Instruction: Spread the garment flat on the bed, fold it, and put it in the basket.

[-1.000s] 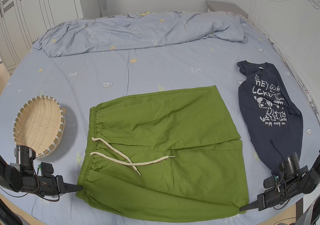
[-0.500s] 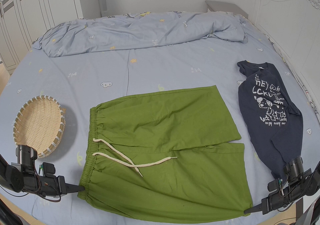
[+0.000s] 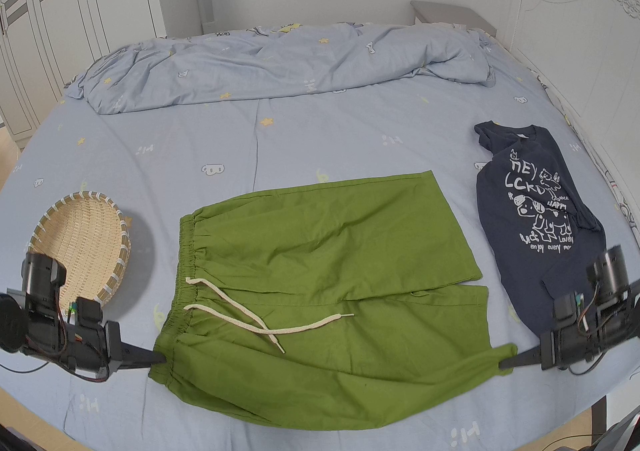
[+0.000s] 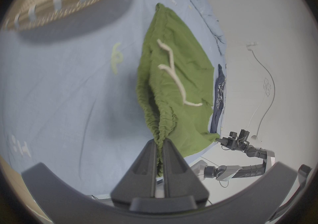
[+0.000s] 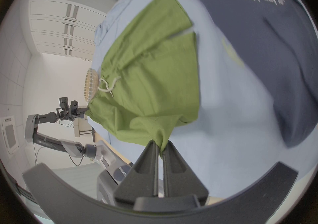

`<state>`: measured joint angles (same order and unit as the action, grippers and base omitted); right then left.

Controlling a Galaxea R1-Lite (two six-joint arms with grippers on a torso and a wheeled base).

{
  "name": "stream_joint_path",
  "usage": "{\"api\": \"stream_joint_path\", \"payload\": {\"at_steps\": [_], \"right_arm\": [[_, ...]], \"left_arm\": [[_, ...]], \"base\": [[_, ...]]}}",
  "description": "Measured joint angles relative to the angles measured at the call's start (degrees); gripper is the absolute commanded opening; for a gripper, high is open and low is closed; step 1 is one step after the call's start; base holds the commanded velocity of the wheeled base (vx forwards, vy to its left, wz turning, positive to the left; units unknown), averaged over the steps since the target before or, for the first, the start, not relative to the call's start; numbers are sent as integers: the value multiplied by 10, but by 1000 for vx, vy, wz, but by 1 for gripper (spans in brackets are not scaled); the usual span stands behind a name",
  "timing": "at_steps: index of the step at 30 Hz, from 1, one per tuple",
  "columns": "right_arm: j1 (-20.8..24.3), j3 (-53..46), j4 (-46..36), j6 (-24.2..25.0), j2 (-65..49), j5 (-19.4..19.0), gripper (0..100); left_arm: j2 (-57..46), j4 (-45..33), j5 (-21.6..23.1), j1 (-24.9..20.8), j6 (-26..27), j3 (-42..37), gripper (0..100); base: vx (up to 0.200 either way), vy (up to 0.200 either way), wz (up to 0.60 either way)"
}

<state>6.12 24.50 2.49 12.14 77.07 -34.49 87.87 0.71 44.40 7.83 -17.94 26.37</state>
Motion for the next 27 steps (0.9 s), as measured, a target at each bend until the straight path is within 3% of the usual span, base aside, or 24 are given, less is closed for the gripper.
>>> {"api": "stream_joint_path", "payload": {"at_steps": [5, 11, 19, 27], "right_arm": [[19, 139, -89, 9, -32, 39, 0], [42, 289, -138, 21, -28, 99, 0], [57, 419, -122, 25, 52, 187, 0], [61, 526, -100, 22, 144, 209, 0]], "left_arm": [[-28, -90, 0, -7, -20, 103, 0], [-22, -146, 2, -11, -52, 240, 0], [46, -168, 10, -12, -86, 353, 0], [127, -171, 12, 0, -87, 447, 0]], "base": [[0, 0, 0], [0, 0, 0], [0, 0, 0], [0, 0, 0]]}}
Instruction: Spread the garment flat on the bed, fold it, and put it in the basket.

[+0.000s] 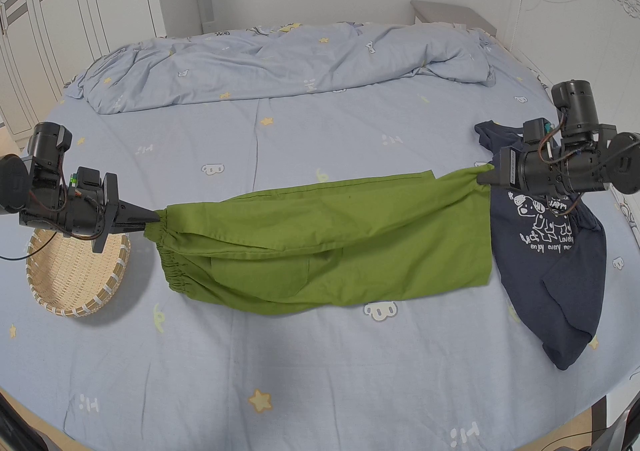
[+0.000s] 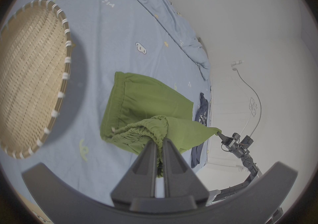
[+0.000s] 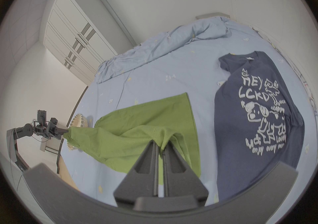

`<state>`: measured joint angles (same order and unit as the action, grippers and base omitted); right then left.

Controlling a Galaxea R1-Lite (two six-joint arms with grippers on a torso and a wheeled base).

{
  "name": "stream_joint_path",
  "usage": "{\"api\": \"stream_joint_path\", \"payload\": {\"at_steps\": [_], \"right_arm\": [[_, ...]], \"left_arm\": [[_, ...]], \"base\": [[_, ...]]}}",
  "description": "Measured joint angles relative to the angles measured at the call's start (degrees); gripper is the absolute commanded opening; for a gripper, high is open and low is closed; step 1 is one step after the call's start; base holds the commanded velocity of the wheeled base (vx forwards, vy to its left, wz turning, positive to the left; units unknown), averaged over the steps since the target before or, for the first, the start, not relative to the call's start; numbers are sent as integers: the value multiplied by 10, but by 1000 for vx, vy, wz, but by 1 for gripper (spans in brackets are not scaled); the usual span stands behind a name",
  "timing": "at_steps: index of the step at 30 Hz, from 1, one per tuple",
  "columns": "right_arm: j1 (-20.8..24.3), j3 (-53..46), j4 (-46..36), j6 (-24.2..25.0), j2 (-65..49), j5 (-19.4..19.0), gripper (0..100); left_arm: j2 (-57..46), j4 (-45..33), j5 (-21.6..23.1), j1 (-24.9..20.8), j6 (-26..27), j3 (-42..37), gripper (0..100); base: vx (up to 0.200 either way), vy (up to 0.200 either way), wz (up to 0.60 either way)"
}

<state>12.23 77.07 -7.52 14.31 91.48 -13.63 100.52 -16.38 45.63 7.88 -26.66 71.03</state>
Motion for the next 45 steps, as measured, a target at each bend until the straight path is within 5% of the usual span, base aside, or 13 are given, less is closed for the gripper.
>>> {"api": "stream_joint_path", "payload": {"at_steps": [11, 19, 26, 45], "right_arm": [[-2, 117, -6, -1, 91, 8, 0], [-2, 155, 13, -4, 131, 44, 0], [0, 201, 10, -5, 154, 47, 0], [1, 173, -1, -3, 175, 50, 0]], "left_arm": [[74, 2, 1, 8, 42, 70, 0], [89, 5, 60, 25, 51, 97, 0], [98, 5, 65, 31, 51, 121, 0], [157, 6, 61, 26, 55, 165, 0]], "base": [[0, 0, 0], [0, 0, 0], [0, 0, 0], [0, 0, 0]]}}
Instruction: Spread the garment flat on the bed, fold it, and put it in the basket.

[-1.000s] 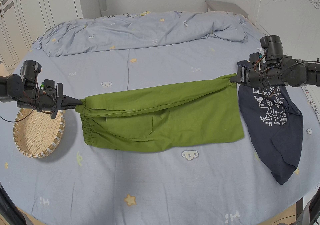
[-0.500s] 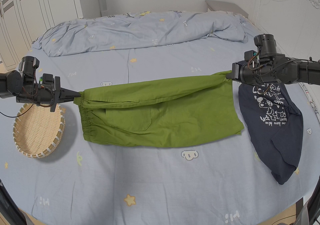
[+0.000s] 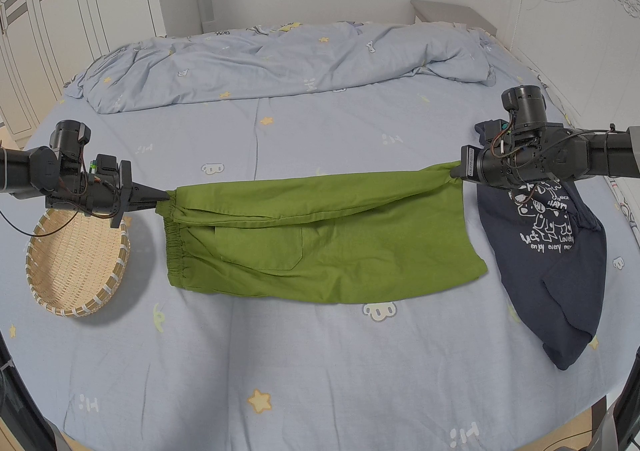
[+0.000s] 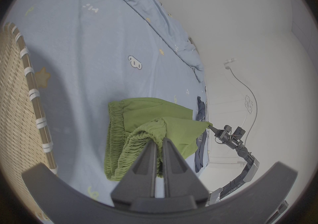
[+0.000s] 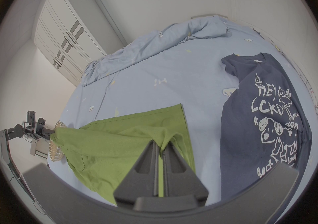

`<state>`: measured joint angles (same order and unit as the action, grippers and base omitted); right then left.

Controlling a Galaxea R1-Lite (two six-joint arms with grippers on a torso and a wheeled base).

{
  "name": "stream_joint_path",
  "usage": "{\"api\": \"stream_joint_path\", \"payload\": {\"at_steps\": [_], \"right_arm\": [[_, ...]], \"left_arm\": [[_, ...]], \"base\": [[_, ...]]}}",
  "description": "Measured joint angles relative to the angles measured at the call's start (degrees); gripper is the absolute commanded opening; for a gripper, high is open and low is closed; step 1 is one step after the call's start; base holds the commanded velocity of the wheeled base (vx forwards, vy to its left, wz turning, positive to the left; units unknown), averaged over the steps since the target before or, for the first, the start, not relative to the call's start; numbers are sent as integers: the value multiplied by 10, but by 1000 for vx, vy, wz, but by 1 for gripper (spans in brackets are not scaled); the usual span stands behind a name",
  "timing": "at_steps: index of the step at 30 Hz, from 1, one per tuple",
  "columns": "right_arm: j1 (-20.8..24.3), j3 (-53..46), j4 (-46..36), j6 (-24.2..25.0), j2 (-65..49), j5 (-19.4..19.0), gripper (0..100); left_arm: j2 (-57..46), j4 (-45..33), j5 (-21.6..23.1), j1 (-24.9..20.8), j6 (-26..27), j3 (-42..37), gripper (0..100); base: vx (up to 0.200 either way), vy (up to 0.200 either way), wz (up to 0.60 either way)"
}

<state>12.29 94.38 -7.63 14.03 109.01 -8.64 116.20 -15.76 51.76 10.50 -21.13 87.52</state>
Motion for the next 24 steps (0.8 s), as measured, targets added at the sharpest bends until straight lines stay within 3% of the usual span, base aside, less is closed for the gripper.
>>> {"api": "stream_joint_path", "payload": {"at_steps": [24], "right_arm": [[-1, -3, 1, 0, 22, 1, 0]], "left_arm": [[53, 1, -10, -4, 16, 15, 0]], "base": [[0, 0, 0]]}}
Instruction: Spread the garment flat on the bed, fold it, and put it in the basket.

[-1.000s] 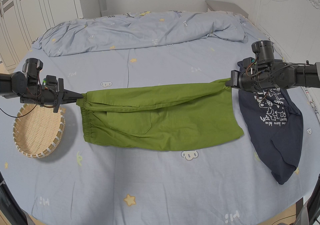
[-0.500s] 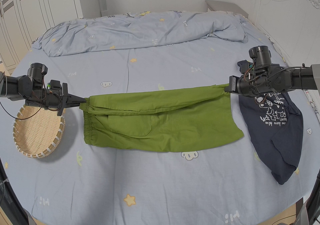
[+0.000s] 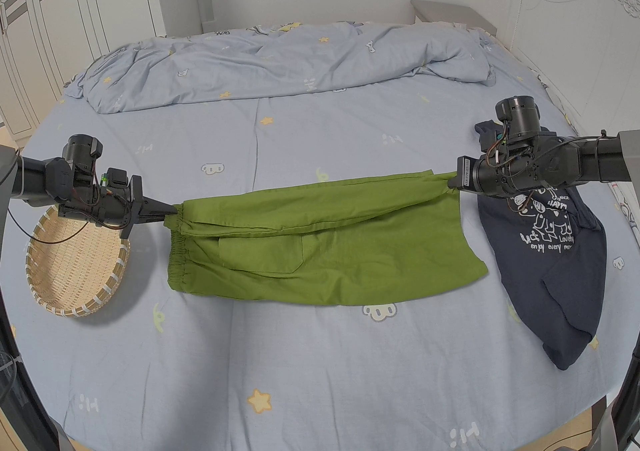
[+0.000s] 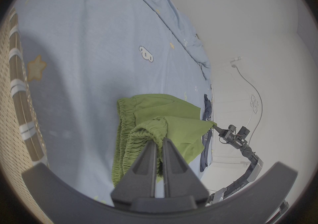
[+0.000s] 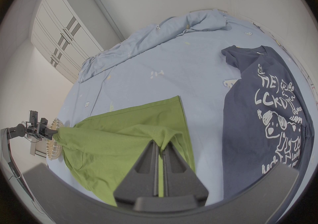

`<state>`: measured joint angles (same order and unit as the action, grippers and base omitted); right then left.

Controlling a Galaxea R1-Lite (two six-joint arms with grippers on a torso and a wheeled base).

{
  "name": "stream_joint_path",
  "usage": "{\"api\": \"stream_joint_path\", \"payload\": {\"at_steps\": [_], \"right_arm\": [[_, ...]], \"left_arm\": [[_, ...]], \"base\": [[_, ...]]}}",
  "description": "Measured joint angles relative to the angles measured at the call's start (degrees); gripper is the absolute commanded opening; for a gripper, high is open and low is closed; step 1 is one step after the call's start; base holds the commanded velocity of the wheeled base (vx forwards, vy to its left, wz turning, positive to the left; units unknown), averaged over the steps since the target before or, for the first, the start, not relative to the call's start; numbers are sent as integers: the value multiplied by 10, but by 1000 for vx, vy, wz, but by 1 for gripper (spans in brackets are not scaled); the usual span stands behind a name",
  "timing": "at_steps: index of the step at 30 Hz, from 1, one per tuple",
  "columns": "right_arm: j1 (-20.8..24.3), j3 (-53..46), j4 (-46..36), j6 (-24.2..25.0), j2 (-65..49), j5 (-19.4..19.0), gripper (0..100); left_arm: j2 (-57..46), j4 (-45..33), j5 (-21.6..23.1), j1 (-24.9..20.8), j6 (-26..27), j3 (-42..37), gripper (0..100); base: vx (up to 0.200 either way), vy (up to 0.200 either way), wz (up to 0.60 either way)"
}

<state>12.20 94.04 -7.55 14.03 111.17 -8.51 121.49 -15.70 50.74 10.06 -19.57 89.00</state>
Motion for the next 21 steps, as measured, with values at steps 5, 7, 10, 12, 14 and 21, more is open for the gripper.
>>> {"api": "stream_joint_path", "payload": {"at_steps": [5, 7, 10, 12, 14, 21], "right_arm": [[0, -12, 16, 0, 2, 0, 0], [0, -17, 33, 0, 4, 0, 0], [0, -23, 41, 0, 6, 0, 0], [0, -25, 41, -1, 7, 0, 0], [0, -28, 42, -1, 8, 0, 0], [0, -32, 42, -1, 10, 0, 0]], "left_arm": [[7, 0, -2, -1, -1, 10, 0], [10, 0, -2, -1, -1, 14, 0], [16, 0, -2, -2, -1, 19, 0], [18, 0, -2, -2, -2, 20, 0], [19, 0, -2, -3, -2, 21, 0], [22, 0, -2, -6, -3, 25, 0]], "base": [[0, 0, 0], [0, 0, 0], [0, 0, 0], [0, 0, 0], [0, 0, 0], [0, 0, 0]]}}
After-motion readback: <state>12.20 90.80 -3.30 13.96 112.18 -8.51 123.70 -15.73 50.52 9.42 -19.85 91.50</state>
